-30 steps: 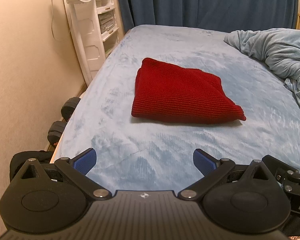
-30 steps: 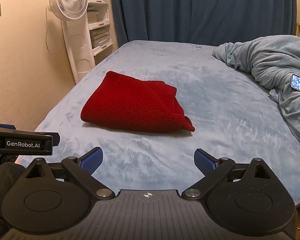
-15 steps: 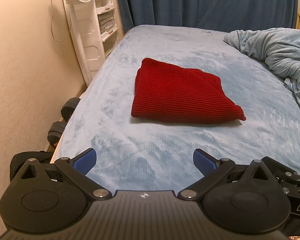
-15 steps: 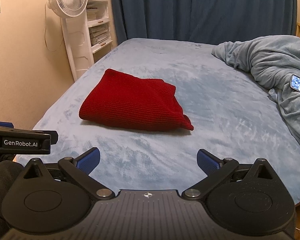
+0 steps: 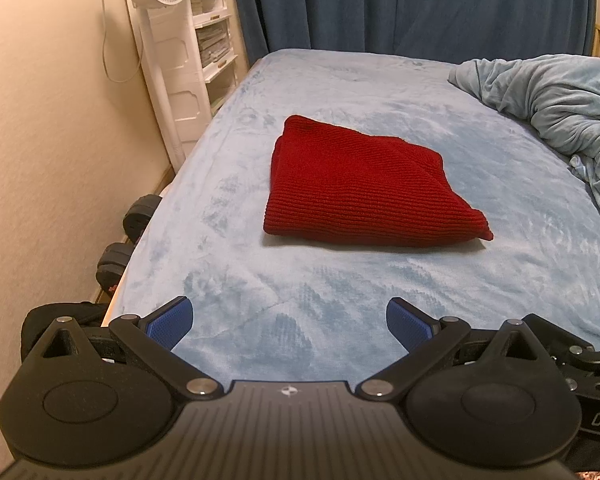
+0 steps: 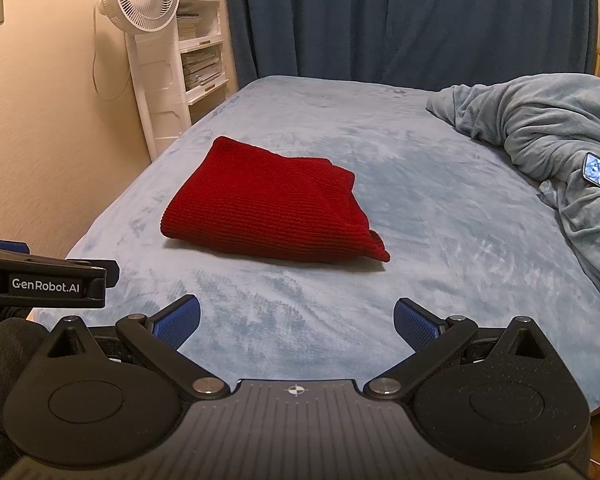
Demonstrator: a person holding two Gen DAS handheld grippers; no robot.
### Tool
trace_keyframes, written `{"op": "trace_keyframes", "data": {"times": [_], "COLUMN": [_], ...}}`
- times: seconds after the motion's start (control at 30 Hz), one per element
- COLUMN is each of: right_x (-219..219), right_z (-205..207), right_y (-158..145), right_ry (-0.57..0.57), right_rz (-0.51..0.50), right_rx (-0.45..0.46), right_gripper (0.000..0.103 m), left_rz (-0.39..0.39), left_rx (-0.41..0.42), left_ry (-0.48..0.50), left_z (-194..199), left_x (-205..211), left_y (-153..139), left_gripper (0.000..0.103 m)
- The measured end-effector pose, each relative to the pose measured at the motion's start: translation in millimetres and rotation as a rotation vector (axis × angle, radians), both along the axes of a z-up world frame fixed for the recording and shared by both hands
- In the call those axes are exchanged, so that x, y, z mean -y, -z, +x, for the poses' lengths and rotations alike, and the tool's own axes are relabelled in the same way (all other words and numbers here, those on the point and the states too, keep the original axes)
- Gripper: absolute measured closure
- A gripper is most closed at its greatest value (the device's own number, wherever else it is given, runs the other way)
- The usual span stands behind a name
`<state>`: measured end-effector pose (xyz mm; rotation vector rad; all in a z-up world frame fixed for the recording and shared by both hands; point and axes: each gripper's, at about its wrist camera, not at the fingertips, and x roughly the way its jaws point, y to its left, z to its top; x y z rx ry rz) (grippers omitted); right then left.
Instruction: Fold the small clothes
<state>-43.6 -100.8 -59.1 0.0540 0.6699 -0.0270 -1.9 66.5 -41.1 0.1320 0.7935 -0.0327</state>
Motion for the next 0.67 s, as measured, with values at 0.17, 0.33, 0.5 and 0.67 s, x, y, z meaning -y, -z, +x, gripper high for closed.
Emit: {"op": "trace_keyframes", "data": {"times": [0.17,0.33,0.5,0.67], "right_x": [-1.0,0.5,1.7,0.9], "right_z": [-0.9,-0.8,0.3,2.0], "right_y": [-1.9,-1.3,-0.1,1.8], "right_ry": [-0.01,-0.009,-0.017,-0.031], "right_rz": [-0.01,-0.005,-0.001,0.005], "right_rx": [0.004,0.005,-0.001,-0.002], "right_gripper": [0.001,0.001,0.001,0.001], "left_rz": [-0.002,-0.001,0.009,0.033], "left_rx": [0.003,-0.013,-0.016,-0.013], "left_ry": [0.012,0.015,0.009,0.021], "left_z": [0.7,0.8,1.8,1.9], "left_x": [-1.8,-1.6,-0.9,2.1], "left_y": [1.3,4.4,4.5,5.0], "left_gripper": [0.0,0.0,0.0,0.0]}}
